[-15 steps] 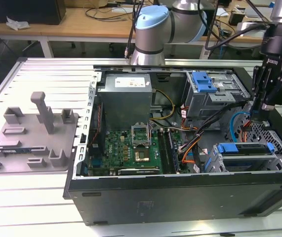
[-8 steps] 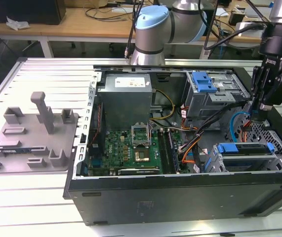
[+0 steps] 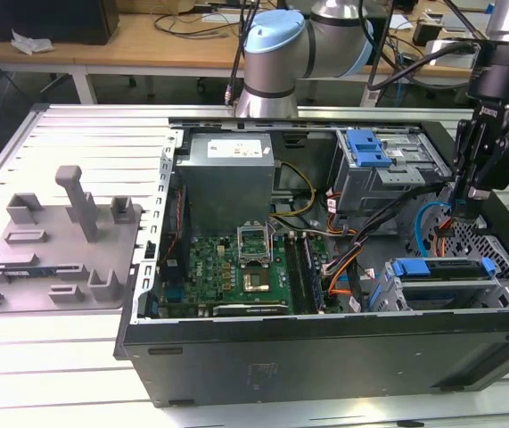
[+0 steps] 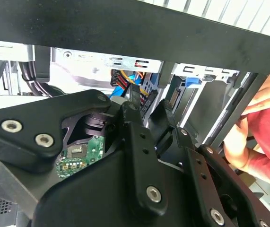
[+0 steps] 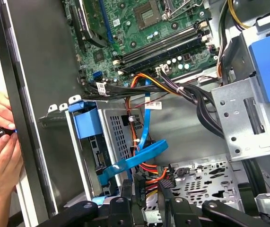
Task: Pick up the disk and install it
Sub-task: 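Insert the first disk wire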
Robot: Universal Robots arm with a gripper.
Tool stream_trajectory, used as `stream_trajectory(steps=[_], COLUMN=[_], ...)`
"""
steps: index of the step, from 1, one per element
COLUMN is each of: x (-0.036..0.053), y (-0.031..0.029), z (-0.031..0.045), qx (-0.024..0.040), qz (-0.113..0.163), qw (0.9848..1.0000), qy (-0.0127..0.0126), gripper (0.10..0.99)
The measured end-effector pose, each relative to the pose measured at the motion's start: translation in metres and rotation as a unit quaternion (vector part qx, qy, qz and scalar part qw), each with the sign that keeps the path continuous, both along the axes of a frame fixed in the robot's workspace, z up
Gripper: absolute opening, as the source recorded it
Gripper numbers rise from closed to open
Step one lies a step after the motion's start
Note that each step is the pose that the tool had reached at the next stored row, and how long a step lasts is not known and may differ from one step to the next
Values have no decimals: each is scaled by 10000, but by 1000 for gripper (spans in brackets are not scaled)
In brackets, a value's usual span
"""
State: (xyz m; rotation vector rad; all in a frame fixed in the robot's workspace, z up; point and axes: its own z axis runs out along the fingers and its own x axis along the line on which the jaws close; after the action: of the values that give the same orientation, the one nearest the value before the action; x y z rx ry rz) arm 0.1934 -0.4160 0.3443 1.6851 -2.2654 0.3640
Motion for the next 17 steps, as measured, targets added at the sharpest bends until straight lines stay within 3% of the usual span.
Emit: stream_trajectory(steps=[9,11,12,13,17], x=[-8,-11,-12,-12,-13], y=[-4,-4,-4,-4,-4], z=[-4,-4,-5,-5,-4], qx=[-1,-1,-1,-1,-1], qz=[35,36,36,36,36], qw=[10000,10000,10000,10000,10000], qy=[0,0,0,0,0], gripper=[353,271,271,204,169])
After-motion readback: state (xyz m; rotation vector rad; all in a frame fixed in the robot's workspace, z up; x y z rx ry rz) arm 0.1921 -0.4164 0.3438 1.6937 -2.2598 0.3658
